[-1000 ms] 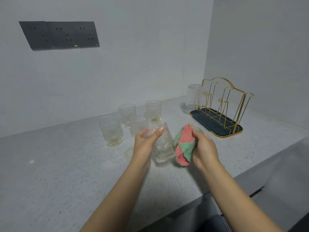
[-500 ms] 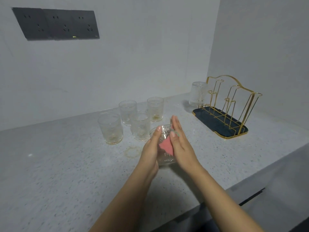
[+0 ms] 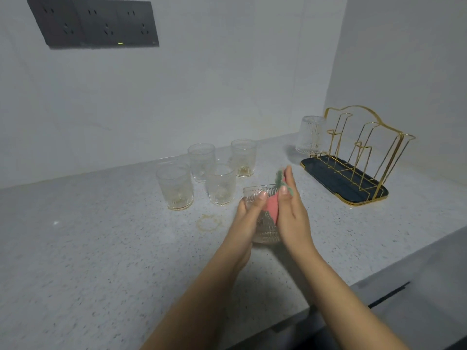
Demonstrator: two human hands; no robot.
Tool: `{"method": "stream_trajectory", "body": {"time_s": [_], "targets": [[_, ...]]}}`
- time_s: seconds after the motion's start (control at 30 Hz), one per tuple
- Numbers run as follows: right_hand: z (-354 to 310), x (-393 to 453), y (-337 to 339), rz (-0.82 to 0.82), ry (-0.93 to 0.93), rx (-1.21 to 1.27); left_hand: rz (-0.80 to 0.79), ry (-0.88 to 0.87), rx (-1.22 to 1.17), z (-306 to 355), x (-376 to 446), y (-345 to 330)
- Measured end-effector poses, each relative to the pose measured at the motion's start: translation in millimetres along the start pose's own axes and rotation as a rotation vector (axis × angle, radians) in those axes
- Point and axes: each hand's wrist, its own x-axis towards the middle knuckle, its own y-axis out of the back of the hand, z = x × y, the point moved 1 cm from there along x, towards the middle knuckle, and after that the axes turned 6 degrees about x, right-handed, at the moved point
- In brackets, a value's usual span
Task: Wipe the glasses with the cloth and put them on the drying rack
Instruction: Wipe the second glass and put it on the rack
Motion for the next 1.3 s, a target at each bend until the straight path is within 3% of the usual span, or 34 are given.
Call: {"method": "stream_trajectory", "body": {"time_s": [0.13, 0.3, 0.53, 0.67, 0.87, 1.1, 1.3], "targets": [[-5.8, 7.5, 1.1, -0.052, -0.003, -0.048, 0.042, -0.052, -0.107, -1.7, 6.6, 1.4], [-0.6, -13.6, -17.0, -0.17, 0.2, -0.328, 0.148, -0.079, -0.199, 0.6, 12.3, 16.5], [-0.9, 19.9, -6.3, -0.008, -0.25, 0.047, 0.132, -0.047, -0.143, 3.9, 3.8, 3.8], [-8.6, -4.5, -15.5, -0.063, -0.042, -0.056, 0.073, -0.05, -0.175, 3.8, 4.0, 10.7], [-4.2, -9.9, -14.1, -0.045, 0.125, -0.257, 0.146, -0.061, 0.045, -1.5, 4.2, 10.4], [-5.2, 17.0, -1.1, -0.029, -0.234, 0.043, 0.048, -0.079, -0.11, -0.9, -0.8, 2.2], [0.8, -15.8, -17.9, -0.058, 0.146, -0.167, 0.177, -0.114, 0.029, 1.1, 4.2, 10.9]]}}
